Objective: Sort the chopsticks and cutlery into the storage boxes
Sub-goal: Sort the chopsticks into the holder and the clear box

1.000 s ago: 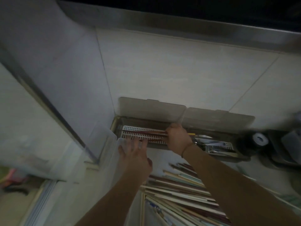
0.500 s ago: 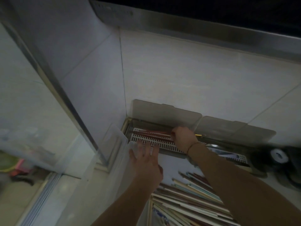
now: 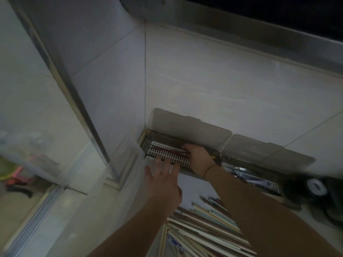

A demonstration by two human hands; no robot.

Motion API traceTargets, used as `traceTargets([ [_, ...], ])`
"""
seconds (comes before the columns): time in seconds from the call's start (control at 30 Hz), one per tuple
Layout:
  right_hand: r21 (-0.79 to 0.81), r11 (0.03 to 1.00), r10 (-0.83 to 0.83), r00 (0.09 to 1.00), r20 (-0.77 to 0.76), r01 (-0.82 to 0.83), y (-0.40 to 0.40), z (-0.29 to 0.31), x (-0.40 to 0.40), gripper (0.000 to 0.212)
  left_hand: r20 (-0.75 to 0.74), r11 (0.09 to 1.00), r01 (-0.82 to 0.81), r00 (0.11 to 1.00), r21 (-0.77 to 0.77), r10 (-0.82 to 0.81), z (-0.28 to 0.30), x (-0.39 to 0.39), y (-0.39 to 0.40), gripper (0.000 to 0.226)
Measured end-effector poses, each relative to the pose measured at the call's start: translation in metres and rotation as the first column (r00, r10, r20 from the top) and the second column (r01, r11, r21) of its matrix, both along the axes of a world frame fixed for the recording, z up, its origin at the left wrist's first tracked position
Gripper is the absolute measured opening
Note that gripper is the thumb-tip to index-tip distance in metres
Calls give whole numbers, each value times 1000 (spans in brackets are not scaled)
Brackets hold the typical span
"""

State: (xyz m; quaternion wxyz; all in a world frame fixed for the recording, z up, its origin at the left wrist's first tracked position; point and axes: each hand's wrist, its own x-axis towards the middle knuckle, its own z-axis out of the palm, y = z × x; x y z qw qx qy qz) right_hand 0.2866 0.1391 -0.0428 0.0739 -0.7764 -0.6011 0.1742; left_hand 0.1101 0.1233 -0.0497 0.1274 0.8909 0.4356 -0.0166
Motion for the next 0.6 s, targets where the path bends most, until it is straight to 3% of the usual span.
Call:
traceTargets([
  [0.2,87,996,-23,990,-139,35,-9,-5,3,33,45,999,-7,999,47,5,-7,0,0,74],
  [0.33,311,924,-152,960,-236,223,-47,11,12,20,52,998,3,999,60,-6,-10,-1,2,76],
  [0.47,476,796,-263,922,-285,374,-136,20,30,17,82,997,17,996,80,-24,-11,-2,2,73],
  [0.6,445,694,-504,823,-262,566,-255,-4,43,18,97,996,34,994,77,-42,-11,-5,3,75],
])
